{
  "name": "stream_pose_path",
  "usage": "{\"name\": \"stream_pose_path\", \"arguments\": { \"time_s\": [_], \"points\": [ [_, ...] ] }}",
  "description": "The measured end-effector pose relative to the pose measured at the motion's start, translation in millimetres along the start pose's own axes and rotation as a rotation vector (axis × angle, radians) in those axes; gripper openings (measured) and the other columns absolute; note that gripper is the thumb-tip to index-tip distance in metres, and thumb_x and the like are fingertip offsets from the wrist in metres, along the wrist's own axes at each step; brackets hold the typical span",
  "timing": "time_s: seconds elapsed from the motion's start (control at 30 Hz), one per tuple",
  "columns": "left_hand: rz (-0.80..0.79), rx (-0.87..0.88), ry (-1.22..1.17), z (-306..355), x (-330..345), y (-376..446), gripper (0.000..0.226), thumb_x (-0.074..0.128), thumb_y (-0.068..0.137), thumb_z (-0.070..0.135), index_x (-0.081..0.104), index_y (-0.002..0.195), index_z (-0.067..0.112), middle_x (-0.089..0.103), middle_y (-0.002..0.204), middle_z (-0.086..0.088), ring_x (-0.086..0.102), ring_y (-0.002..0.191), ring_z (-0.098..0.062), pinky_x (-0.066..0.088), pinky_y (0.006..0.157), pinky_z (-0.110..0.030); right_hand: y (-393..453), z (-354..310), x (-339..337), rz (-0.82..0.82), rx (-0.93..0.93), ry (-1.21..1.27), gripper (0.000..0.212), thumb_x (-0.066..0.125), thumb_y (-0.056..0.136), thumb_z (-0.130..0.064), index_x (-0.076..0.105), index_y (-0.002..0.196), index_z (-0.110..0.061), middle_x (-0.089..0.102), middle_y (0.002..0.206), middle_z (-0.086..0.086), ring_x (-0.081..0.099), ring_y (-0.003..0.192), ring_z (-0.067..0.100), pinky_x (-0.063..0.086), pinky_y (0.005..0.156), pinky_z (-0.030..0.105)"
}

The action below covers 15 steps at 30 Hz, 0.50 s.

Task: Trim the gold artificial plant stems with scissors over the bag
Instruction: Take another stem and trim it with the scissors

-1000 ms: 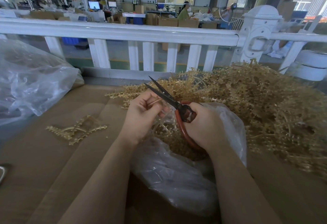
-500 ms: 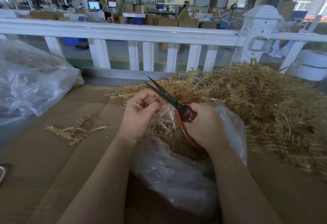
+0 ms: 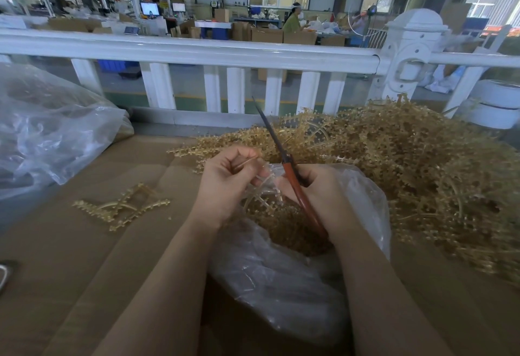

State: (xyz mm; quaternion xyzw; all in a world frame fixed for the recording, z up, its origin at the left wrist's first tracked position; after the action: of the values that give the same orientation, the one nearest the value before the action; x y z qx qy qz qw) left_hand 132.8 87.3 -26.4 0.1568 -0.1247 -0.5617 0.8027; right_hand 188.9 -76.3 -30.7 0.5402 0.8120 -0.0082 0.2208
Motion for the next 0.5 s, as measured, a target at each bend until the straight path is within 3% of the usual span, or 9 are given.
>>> {"name": "stream_pose_path", "arguments": {
  "time_s": [0.1,0.27,0.4,0.5],
  "points": [
    [-0.001,-0.063,-0.104,0,0,0,0.017,0.068,0.088,0.008,0.066,0.104,0.004,0.074,0.076,-0.005,0.067,0.066,-0.013,0.055,0.063,-0.024,-1,-3,1,-0.02,0.014,0.036,0.015,0.075,0.089,-0.025,0.076,0.077,-0.017,0.074,0.069,0.001,0.071,0.067,0.015,0.057,0.072,0.033],
    [0.003,-0.263,-0.427,3,-1,-2,0.064,0.066,0.081,0.045,0.052,0.131,0.009,0.074,0.108,-0.01,0.072,0.089,-0.023,0.06,0.074,-0.035,-1,-4,-6,0.086,0.092,0.327,0.018,0.072,0.092,-0.016,0.07,0.074,-0.017,0.065,0.057,-0.005,0.055,0.044,-0.002,0.041,0.043,0.009],
    [-0.077,-0.377,-0.467,3,0,-4,0.084,0.056,0.078,0.073,0.052,0.134,0.01,0.071,0.108,-0.007,0.071,0.097,-0.023,0.058,0.072,-0.033,-4,-5,-11,0.149,0.047,0.525,0.015,0.065,0.097,-0.01,0.059,0.083,-0.008,0.054,0.046,-0.011,0.051,0.04,-0.002,0.039,0.042,0.008],
    [-0.193,-0.362,-0.349,1,0,-4,0.111,0.078,0.046,0.079,0.053,0.13,0.012,0.072,0.111,-0.006,0.069,0.106,-0.025,0.056,0.084,-0.036,-5,-5,-12,0.199,0.043,0.549,0.017,0.065,0.097,-0.014,0.058,0.083,-0.007,0.049,0.049,-0.009,0.046,0.04,0.002,0.037,0.041,0.013]
  ]
}}
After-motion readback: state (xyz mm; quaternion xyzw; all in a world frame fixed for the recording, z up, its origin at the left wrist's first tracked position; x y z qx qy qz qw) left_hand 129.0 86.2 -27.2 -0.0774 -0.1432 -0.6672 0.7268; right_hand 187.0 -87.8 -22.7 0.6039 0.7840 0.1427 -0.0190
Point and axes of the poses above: each hand's wrist, its own y-axis towards the middle knuckle, its own x-axis out of the palm, z = x × y, the point moved 1 cm from there along y, towards the middle knuckle
